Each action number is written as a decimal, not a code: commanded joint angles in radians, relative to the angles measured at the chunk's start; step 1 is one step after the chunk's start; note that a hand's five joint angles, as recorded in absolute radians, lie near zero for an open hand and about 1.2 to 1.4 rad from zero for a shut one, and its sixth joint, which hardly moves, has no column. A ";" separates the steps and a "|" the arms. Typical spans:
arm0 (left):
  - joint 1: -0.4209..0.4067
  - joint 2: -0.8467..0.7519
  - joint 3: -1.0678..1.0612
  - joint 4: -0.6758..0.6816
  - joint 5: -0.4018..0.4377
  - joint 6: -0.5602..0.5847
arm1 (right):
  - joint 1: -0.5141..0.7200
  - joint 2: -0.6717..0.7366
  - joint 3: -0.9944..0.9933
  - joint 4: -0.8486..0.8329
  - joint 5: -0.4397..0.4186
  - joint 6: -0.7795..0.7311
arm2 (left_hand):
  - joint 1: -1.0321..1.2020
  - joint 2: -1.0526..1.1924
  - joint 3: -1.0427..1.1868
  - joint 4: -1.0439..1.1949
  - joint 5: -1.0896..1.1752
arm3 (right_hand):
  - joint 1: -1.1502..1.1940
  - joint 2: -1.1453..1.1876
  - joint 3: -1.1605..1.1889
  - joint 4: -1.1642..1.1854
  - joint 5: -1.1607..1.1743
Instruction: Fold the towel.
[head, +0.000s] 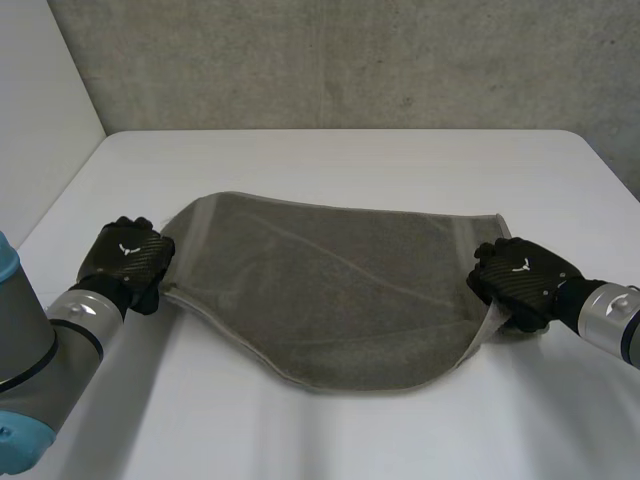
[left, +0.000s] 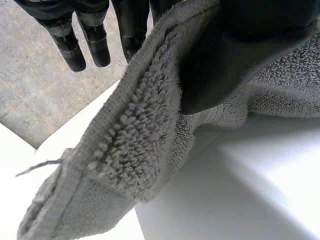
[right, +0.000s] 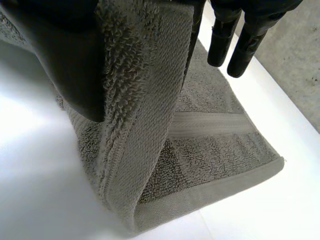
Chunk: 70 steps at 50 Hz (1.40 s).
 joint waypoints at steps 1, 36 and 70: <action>-0.002 0.003 -0.003 0.000 -0.001 0.000 | 0.039 -0.039 0.036 -0.008 -0.001 -0.041 | 0.092 0.047 -0.052 -0.059 0.069 | -0.098 -0.117 -0.044 -0.076 -0.088; 0.027 0.250 -0.020 -0.076 -0.001 -0.008 | -0.014 -0.455 -0.010 -0.020 0.046 0.237 | 0.092 0.047 -0.052 -0.059 0.069 | 0.567 0.549 -0.044 -0.076 0.577; -0.004 -0.264 0.509 -0.077 0.000 -0.037 | 0.209 0.123 -0.573 0.150 0.405 0.304 | 0.092 0.047 -0.052 -0.059 0.069 | 0.567 0.549 -0.044 -0.076 0.577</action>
